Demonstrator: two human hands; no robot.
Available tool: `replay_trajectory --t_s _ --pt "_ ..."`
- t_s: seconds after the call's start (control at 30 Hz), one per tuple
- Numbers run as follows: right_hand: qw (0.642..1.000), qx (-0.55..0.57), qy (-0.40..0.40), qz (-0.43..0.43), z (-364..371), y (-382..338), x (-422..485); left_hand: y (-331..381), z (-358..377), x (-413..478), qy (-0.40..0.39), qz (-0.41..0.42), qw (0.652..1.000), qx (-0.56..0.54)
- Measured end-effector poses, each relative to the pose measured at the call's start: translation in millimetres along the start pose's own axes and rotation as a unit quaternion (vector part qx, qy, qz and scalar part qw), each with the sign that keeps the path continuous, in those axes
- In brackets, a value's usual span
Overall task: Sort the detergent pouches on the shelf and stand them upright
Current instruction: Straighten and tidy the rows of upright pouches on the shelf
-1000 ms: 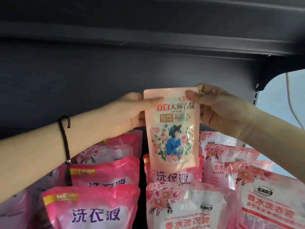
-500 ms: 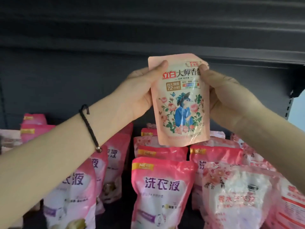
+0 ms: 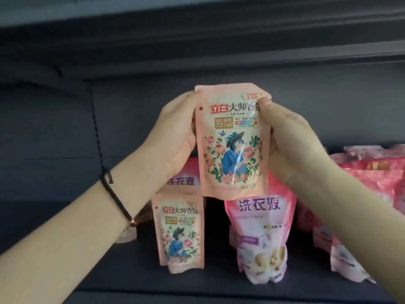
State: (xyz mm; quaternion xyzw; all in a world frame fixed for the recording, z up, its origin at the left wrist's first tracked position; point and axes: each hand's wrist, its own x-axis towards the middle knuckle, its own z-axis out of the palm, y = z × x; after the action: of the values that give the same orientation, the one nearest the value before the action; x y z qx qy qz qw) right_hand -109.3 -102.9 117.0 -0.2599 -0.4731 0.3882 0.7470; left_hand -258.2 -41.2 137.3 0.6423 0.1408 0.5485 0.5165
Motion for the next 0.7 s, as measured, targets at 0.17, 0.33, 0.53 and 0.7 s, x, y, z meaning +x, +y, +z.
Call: replay_trajectory --t_s 0.17,0.33,0.53,0.7 --pt "0.998 -0.046 0.025 -0.043 60 52 -13 -8 -65 -38 0.051 0.008 0.999 0.009" --pt "0.997 -0.050 0.015 -0.058 102 116 -22 -25 -120 -67 0.124 0.028 0.992 -0.020" --pt "0.998 -0.048 -0.009 -0.048 130 199 -23 -58 -184 -78 0.194 0.010 0.981 -0.002" --pt "0.998 -0.059 -0.029 -0.018 137 258 -17 -101 -228 -82 0.243 0.008 0.970 -0.002"
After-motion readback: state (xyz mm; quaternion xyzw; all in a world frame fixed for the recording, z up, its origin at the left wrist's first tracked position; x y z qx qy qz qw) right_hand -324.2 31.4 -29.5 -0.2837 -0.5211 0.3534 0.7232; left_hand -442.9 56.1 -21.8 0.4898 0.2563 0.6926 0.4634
